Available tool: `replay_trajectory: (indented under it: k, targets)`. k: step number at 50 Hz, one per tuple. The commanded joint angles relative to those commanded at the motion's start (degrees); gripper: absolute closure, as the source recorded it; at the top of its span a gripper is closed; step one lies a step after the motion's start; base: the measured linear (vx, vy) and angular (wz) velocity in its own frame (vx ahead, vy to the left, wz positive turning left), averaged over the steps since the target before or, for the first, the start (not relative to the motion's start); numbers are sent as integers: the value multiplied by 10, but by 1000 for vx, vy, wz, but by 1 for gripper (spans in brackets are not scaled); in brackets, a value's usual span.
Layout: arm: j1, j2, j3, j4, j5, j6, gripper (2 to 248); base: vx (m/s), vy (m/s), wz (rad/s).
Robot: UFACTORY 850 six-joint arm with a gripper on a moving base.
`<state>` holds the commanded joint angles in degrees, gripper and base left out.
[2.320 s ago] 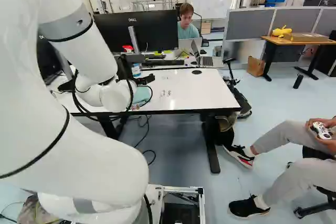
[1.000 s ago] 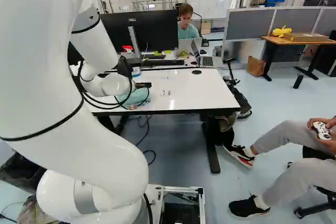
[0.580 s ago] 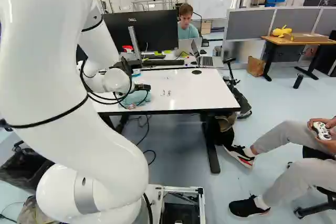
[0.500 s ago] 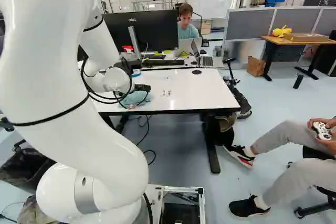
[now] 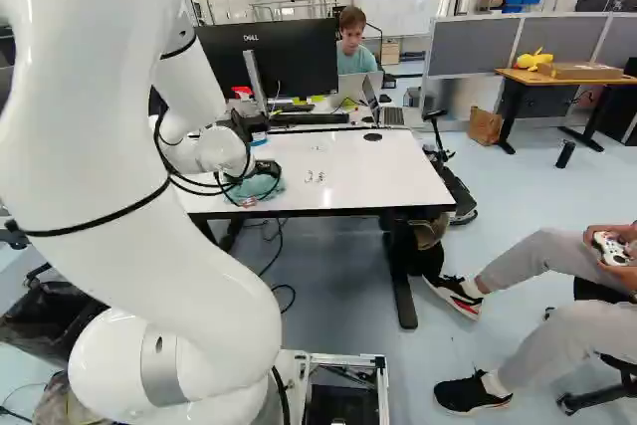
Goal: Clean the table with the green towel
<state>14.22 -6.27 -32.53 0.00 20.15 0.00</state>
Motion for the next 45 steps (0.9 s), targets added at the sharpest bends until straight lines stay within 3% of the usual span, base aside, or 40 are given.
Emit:
replay_trajectory:
  k: [5,6,10,11,15,16,21,22,45]
  targets:
    - [0,0,0,0,0,0,77,0,0,0]
    - [0,0,0,0,0,0,112,0,0,0]
    - [0,0,0,0,0,0,112,0,0,0]
    - [0,0,0,0,0,0,147,0,0,0]
    - [0,0,0,0,0,0,147,0,0,0]
    - [0,0,0,0,0,0,179,0,0,0]
    - [0,0,0,0,0,0,179,0,0,0]
    - [0,0,0,0,0,0,198,0,0,0]
    - [0,25,6,0,0,0,202,0,0,0]
